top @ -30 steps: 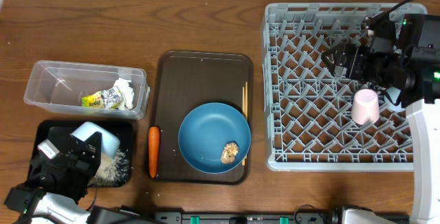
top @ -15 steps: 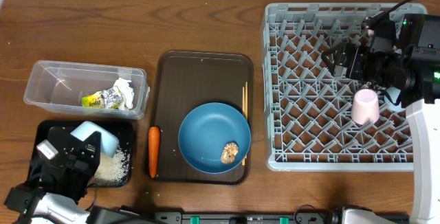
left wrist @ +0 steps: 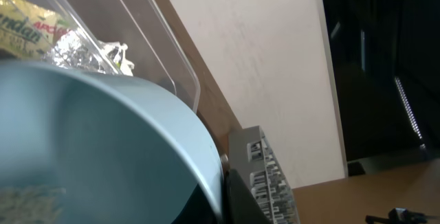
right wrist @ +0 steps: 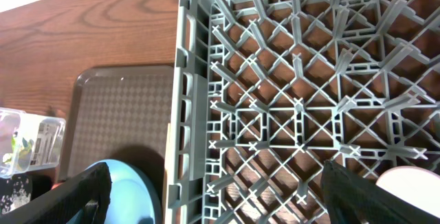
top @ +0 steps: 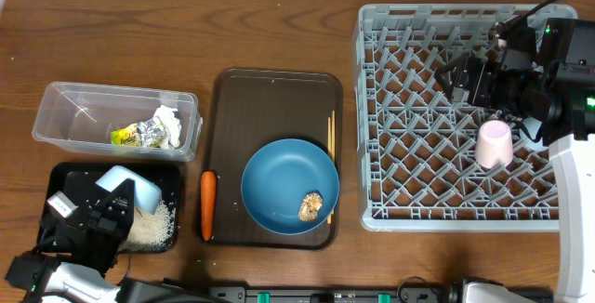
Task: Sort waste into correct bins and load items into the dishwasher rack
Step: 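Tip the light-blue bowl over the black tray to pour out rice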
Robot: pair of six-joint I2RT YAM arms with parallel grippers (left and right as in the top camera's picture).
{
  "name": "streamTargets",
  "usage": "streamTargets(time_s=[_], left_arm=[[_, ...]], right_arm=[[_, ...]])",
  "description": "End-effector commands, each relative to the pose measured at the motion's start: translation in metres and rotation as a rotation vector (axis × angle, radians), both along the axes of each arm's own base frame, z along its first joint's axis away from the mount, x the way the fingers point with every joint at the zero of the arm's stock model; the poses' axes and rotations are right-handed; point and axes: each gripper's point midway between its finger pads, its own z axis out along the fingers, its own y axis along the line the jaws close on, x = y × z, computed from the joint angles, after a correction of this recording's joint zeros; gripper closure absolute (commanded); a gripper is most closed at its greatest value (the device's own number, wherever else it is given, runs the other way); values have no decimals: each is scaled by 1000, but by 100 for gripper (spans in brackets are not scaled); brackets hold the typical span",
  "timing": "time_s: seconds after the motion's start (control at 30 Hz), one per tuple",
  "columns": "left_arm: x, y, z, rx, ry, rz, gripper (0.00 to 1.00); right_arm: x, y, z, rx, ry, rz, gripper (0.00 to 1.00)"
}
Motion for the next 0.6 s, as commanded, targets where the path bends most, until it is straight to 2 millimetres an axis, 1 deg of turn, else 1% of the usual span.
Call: streamTargets(time_s=[0.0,0.07,0.1,0.13,0.17,0.2,0.23,0.27,0.3,0.33,0.37,0.4,0.43,0.5,0.57], left_arm=[[0,0,4,11,-26,1,94],[-1,0,0,11,-3,1,94],[-1,2,-5,35,23,4,94],[-1,2,-8,6,48,9,94],[-1,0,-6,-41,46,11,94],[-1,-2,-5,-39,42,2,94],[-1,-2,-12,11,72,-3,94],[-3,-3,-18,-35,117,5,94],[-3,-8,-13,-159,120,12,94],[-2,-12,-4,-158,69,-3,94],[-2,-12,-4,-20,28,-23,94],[-2,-9,-11,80,45,-32,94],[-2,-6,-16,60,81,-22,94],[-2,-6,-15,-4,95,-10,94],[-2,-5,-14,-7,88,-9,94]], right_arm=[[1,2,3,4,-5,-4,10],[1,2,3,4,-5,-4,9],[1,2,3,4,-5,-4,10],[1,2,3,4,-5,-3,10],[1,2,3,4,-5,-3,10],[1,2,3,4,-4,-4,10],[1,2,3,4,-4,-4,10],[1,2,3,4,-5,-3,10],[1,2,3,4,-6,-4,10],[1,2,3,7,-5,-7,10],[1,2,3,8,-3,-8,10],[1,2,3,9,-3,-9,9],[2,2,4,8,-8,-9,10],[2,2,4,8,-9,-9,9],[2,2,4,9,-6,-9,9]])
